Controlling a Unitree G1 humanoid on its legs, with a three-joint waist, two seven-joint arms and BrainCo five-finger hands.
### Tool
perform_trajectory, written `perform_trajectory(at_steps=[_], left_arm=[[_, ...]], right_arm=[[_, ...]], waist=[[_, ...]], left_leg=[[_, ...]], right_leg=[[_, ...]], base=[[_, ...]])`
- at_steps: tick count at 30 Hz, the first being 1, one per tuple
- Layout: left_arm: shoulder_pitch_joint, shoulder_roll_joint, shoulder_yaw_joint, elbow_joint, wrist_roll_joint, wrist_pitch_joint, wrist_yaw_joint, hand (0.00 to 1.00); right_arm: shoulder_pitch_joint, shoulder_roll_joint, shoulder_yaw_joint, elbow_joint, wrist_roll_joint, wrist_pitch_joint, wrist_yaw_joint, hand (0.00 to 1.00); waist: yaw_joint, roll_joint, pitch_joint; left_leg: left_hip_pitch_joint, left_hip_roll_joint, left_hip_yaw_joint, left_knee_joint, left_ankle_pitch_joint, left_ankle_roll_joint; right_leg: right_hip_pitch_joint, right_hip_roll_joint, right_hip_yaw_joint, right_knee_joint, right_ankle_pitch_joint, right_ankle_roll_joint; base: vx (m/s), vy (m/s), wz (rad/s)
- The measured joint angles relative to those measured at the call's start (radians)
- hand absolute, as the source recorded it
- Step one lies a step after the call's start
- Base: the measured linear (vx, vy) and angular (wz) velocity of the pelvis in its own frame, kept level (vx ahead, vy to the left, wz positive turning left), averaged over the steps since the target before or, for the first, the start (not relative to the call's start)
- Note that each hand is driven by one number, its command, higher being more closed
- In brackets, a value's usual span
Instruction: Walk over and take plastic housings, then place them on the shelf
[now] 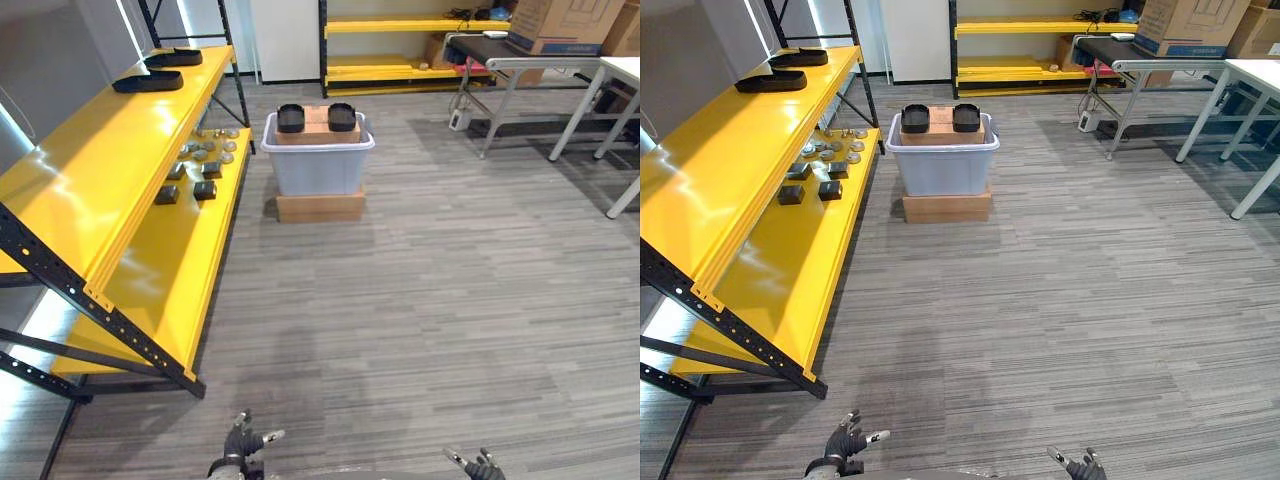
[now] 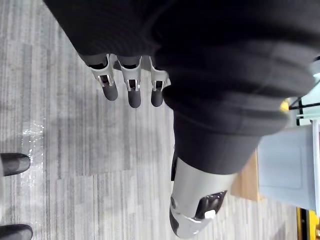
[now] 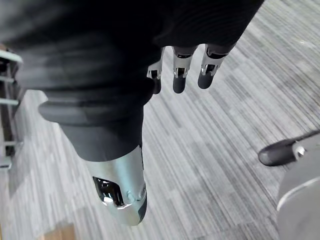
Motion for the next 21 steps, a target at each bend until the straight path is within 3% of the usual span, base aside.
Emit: perform_trajectory(at_steps=[11, 19, 21], left_arm=[[0.002, 0.011, 0.043, -0.058, 0.009, 0.000, 0.001, 0.00], [0.014, 0.002, 0.058, -0.087, 0.004, 0.001, 0.006, 0.00], [0.022, -0.010, 0.096, -0.103, -0.016, 0.001, 0.010, 0.00]], right_arm=[[-0.025, -0.027, 0.000, -0.049, -0.070, 0.003, 0.007, 0.00], [-0.044, -0.026, -0.011, -0.075, -0.038, 0.006, 0.001, 0.00], [-0.062, -0.025, -0.029, -0.075, -0.028, 0.006, -0.006, 0.00]], waist=[[-0.003, 0.000, 0.021], [-0.006, 0.012, 0.021], [-0.004, 0.013, 0.021]], left_leg=[[0.013, 0.001, 0.006, 0.004, -0.017, -0.024], [-0.045, 0.008, 0.035, 0.065, -0.083, 0.005], [-0.058, 0.008, 0.059, 0.101, -0.115, 0.010]], right_leg=[[0.019, -0.004, -0.027, -0.003, -0.021, 0.023], [-0.036, -0.009, -0.042, 0.073, -0.091, 0.017], [-0.083, -0.020, -0.032, 0.158, -0.146, 0.030]], base=[[0.02, -0.016, 0.03], [0.02, -0.013, 0.01], [0.18, 0.021, -0.15]])
